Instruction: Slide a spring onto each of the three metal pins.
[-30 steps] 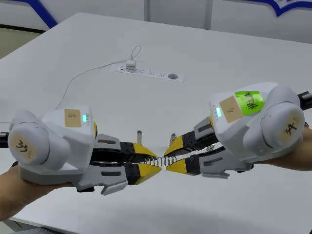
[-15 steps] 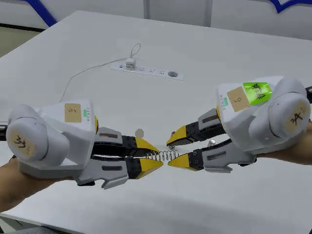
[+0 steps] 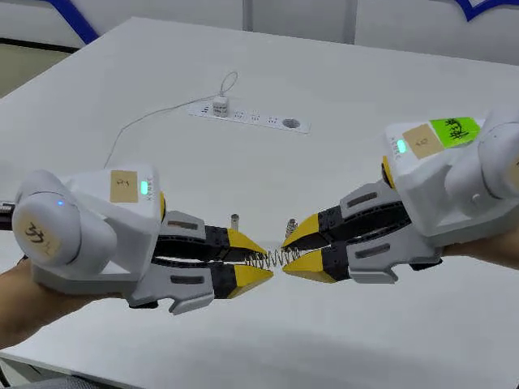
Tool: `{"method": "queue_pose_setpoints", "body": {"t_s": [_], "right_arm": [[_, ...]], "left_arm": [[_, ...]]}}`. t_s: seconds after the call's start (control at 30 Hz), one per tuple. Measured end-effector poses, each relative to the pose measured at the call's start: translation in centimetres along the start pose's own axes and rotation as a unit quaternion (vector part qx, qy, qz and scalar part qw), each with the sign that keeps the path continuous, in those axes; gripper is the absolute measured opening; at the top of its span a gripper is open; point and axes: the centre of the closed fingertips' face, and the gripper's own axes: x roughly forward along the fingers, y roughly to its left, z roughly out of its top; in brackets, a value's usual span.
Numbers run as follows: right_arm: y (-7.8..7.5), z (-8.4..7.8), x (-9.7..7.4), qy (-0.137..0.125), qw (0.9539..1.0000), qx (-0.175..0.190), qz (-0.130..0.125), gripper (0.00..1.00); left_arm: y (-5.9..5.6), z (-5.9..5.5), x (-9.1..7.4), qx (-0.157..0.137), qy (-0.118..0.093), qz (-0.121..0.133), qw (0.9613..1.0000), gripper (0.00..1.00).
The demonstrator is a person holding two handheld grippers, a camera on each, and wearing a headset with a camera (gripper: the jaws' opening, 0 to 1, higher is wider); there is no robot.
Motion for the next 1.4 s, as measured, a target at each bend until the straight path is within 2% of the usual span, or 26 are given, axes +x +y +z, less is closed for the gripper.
{"method": "queue_pose_setpoints", "body": {"t_s": [0.1,0.23,0.37,0.47,0.63,0.9,0.97,1.03,1.17,1.23,1.4], "right_arm": [[0.2,1.2,-0.1,-0.025,0.9997,0.006,0.005,0.11],[0.3,1.8,0.0,-0.021,0.9997,-0.007,0.004,0.11],[0.2,2.8,0.0,-0.042,0.9991,0.002,0.006,0.11],[0.4,4.1,0.1,-0.068,0.9976,0.013,0.011,0.11],[0.6,4.8,0.6,-0.079,0.9966,0.018,0.016,0.11],[0.5,4.8,1.0,-0.077,0.9965,0.028,0.016,0.10],[0.4,5.0,1.0,-0.081,0.9963,0.028,0.011,0.10],[0.2,5.2,1.0,-0.088,0.9957,0.029,0.004,0.10],[-0.5,5.6,0.9,-0.093,0.9950,0.035,-0.009,0.10],[-0.7,5.7,0.8,-0.093,0.9949,0.036,-0.011,0.10],[-0.8,5.8,1.1,-0.090,0.9953,0.034,-0.015,0.10]], "left_arm": [[0.1,-0.3,0.1,0.007,0.011,0.000,0.9999,0.10],[0.1,-0.3,0.2,0.013,0.016,0.002,0.9998,0.10],[0.2,-0.1,0.1,0.007,0.011,0.007,0.9999,0.10],[0.1,0.2,0.1,0.002,0.003,0.006,1.0000,0.10],[-0.1,0.4,0.3,0.004,0.000,0.006,1.0000,0.10],[-0.2,0.2,0.3,-0.002,0.004,0.005,1.0000,0.10],[-0.2,0.3,0.2,-0.018,0.001,0.004,0.9998,0.11],[0.1,0.6,0.2,-0.008,-0.004,0.013,0.9999,0.11],[0.6,1.0,-0.1,-0.021,-0.017,0.020,0.9994,0.12],[0.9,1.0,-0.3,-0.035,-0.022,0.024,0.9989,0.12],[0.9,1.1,-0.5,-0.045,-0.025,0.022,0.9984,0.14]]}}
